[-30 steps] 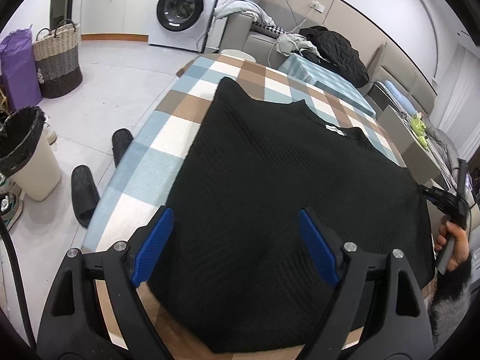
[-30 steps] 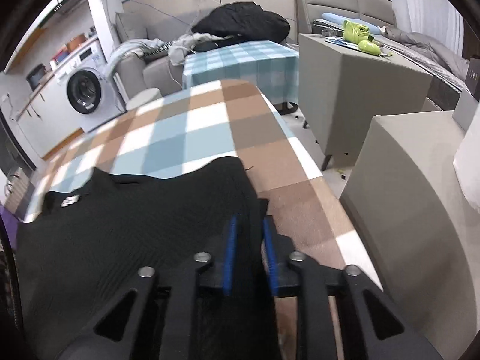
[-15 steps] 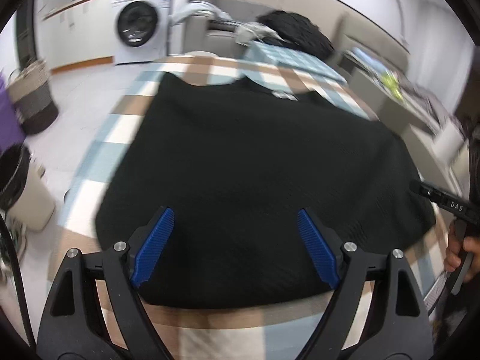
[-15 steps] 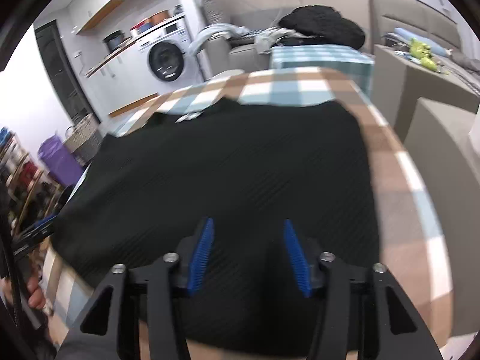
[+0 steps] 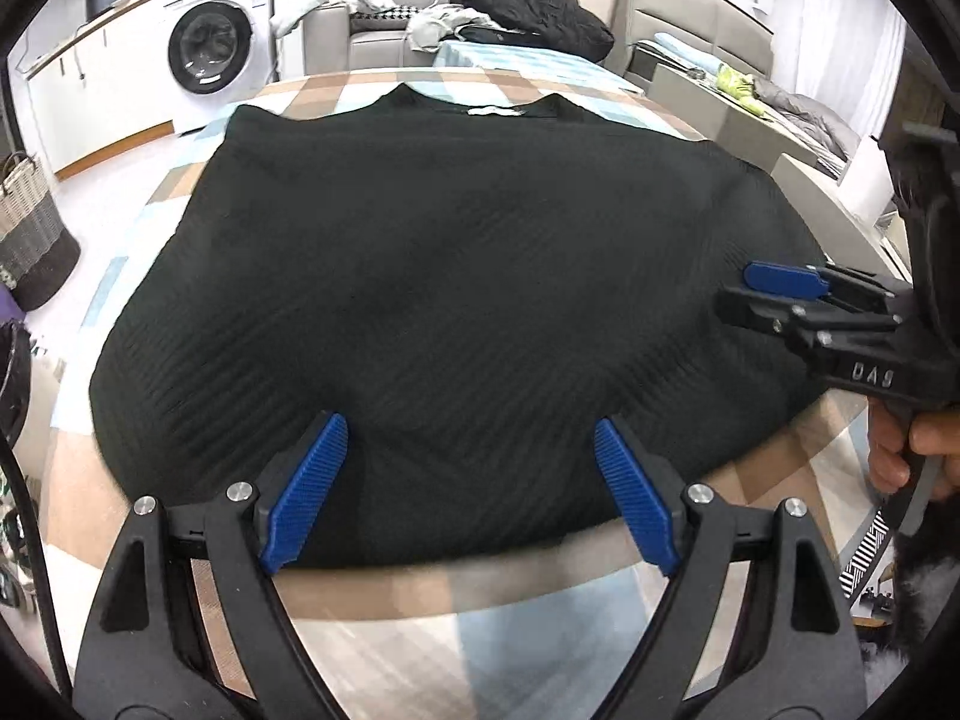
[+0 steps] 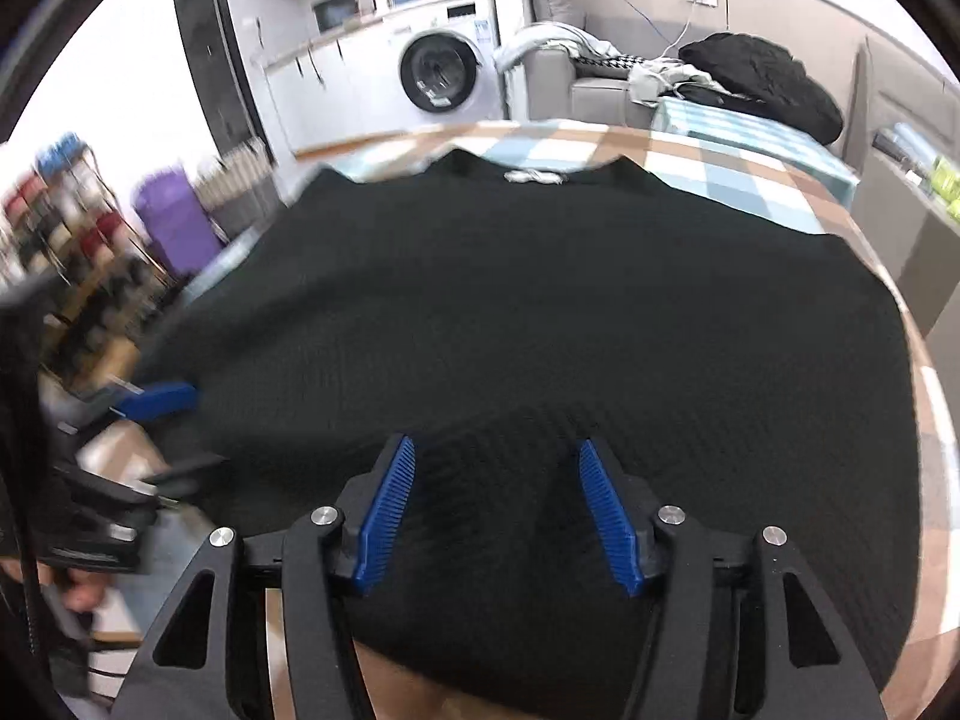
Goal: Fold small clothes
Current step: 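Pinch the sweater edge with the right gripper and straighten it, then release, then grasp the black sweater's side with the left gripper, fold it over, release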
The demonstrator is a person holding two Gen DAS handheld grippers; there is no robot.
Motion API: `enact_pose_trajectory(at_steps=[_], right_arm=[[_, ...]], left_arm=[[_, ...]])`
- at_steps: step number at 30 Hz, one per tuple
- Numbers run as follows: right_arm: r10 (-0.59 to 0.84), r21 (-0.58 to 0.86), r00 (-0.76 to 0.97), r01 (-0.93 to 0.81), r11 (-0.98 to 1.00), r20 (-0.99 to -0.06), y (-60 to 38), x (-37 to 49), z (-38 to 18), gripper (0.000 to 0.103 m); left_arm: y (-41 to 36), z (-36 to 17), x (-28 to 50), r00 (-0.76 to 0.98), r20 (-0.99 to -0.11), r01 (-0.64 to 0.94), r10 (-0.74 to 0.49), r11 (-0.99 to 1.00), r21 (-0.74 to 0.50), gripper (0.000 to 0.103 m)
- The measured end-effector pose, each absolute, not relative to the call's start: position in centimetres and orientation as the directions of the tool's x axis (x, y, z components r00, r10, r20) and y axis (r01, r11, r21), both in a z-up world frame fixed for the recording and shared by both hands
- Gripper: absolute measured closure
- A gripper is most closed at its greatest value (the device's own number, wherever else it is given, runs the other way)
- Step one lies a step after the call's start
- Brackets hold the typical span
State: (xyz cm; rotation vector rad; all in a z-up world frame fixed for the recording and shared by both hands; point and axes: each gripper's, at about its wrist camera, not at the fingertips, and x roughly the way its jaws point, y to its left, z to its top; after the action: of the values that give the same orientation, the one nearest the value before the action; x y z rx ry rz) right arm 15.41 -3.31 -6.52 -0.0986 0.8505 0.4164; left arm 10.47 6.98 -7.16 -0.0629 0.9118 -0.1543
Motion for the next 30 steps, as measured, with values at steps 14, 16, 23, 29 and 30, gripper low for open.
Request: enact_pose_trajectory(at_steps=[14,16,23,29,30], right_arm=[[0.197,0.096,0.618,-0.194,0.976,-0.761,-12.7,11.3,-6.5,0.043],[0.242,0.158,0.630,-0.188,0.969,-0.738,-12.9,11.4,-5.8,0.043],[0.339,0.210,0.646,-0.270,0.940,-0.684,-9.6,12.1,-4.1,0.041],[0.347,0.194,0.637,-0.299,0.934,-0.688,-8.9,11.8,-4.4,0.042],[0.344,0.196,0.637,-0.293,0.936,-0.690,-8.9,11.9,-4.6,0.041]], left_arm=[[14.7,-5.7,5.6,0.649,-0.729,-0.112,-0.217,0.921,-0.374,0.020],[16.1,-5.7,4.7,0.664,-0.720,-0.171,-0.202,0.896,-0.409,0.020],[19.7,-6.8,4.5,0.707,-0.693,-0.297,-0.137,0.833,-0.468,0.020],[19.7,-7.3,7.9,0.707,-0.705,-0.341,-0.055,0.847,-0.408,0.022],[19.6,-7.3,8.6,0.699,-0.714,-0.353,-0.039,0.850,-0.391,0.024]])
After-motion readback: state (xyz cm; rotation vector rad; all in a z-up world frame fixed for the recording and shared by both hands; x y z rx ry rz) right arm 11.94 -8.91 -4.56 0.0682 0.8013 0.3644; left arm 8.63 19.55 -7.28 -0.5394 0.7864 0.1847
